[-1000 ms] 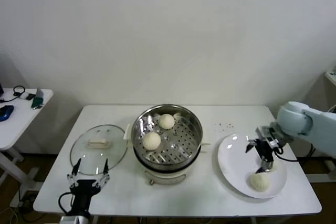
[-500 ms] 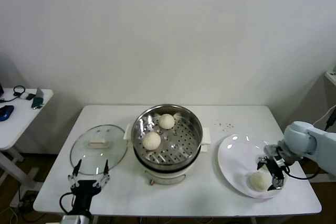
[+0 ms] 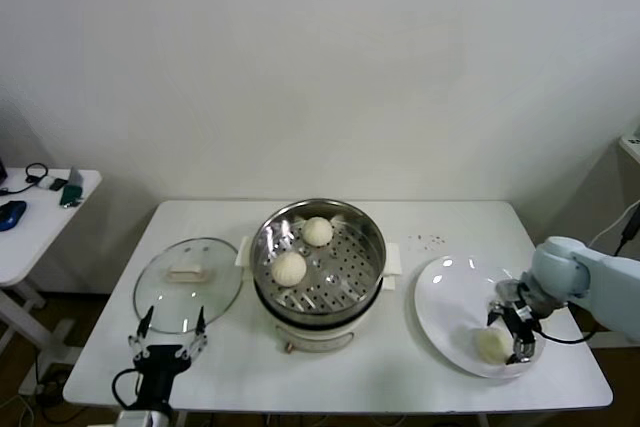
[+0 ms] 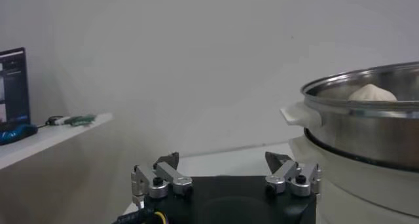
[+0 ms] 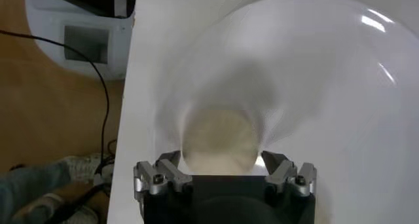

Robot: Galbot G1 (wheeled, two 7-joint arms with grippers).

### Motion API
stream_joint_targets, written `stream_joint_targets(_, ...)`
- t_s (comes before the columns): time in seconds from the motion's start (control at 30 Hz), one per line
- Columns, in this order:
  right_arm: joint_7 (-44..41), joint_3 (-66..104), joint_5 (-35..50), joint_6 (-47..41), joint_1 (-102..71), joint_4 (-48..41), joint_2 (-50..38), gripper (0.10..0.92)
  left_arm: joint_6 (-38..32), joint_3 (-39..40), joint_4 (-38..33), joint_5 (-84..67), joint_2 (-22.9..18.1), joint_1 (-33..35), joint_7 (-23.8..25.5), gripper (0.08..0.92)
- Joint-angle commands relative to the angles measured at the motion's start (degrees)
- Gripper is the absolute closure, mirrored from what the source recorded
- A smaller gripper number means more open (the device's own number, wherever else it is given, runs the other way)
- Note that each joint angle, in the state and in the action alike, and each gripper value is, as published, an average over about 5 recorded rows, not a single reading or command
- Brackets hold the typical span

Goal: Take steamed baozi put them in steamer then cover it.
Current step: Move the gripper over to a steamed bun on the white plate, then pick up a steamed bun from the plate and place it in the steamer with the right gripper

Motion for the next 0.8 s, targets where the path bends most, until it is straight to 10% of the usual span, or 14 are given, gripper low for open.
stream_joint_targets(0.03, -0.27, -2.03, 1.76, -0.49, 0.94, -0.67, 1.79, 0.203, 0.11, 0.27, 0.07, 0.06, 0.12, -0.25, 0.02, 0.177)
stream_joint_targets(0.8, -3.43, -18.88, 0.65, 12.14, 29.1, -2.2, 10.04, 0.33, -0.26, -0.4, -0.08, -0.66, 0.46, 0.18, 0.05, 0.177)
